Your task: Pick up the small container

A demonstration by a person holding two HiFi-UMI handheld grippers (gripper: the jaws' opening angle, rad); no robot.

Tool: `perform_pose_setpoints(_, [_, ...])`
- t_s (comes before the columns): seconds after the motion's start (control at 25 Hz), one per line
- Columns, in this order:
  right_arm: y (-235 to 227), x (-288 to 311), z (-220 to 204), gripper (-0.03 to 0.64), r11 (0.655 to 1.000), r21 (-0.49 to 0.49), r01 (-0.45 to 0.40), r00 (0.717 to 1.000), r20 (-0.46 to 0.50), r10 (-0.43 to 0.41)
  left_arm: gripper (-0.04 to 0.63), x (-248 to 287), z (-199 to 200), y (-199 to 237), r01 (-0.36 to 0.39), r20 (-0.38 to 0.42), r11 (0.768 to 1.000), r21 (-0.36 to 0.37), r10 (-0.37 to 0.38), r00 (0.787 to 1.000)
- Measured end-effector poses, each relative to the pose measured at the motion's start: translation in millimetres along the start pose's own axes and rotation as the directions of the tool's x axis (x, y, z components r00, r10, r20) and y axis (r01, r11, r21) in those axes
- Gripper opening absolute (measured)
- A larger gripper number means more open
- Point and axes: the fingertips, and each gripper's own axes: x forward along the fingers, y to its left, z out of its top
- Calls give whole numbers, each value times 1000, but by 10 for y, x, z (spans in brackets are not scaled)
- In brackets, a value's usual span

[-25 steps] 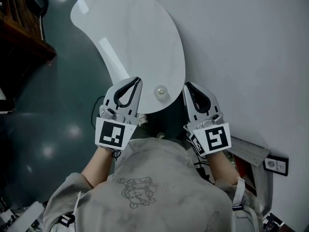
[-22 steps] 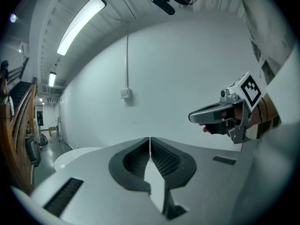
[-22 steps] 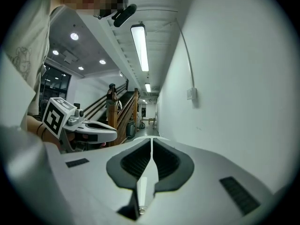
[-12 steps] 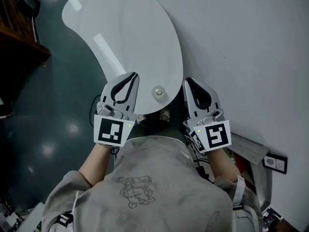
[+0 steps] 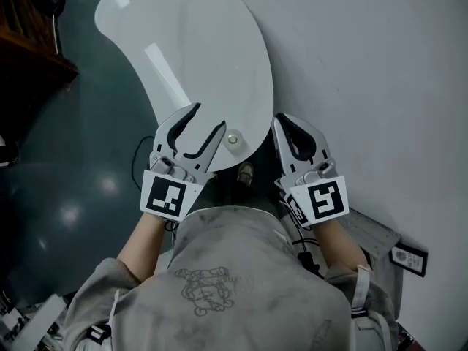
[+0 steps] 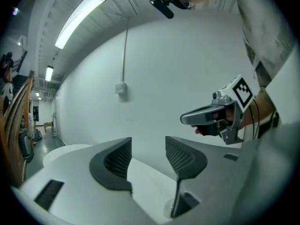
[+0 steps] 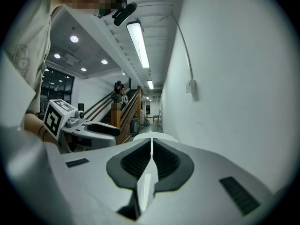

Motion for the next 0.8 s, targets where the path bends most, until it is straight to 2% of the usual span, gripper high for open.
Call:
perform_pose_setpoints(0.04, [-22,19,-8,34,1000,-3,-6,1000,0,6,237,46,-42,-54,23,-2,1000,12,-23,1000])
perform_pose_setpoints(0.24, [-101,97,-85,34,1000,-1,-29,1000,0,29,325,277,-321,-209,81,6,997,10,-81,997])
perform_pose_setpoints(0.4, [-136,151,-244,34,999,9,-49,999,-23,49,339,427,-581,-404,139,0,987,78,-140,990])
perform_pose_setpoints(0.6, [-162,257,-509,34,997,22,-69,997,-46,70,339,634,-1097,-549,196,-65,975,101,-190,980])
perform_pose_setpoints(0.8, [-137,333,-796,34,995,51,-90,993,-66,93,345,754,-1596,-726,282,-131,949,143,-264,956])
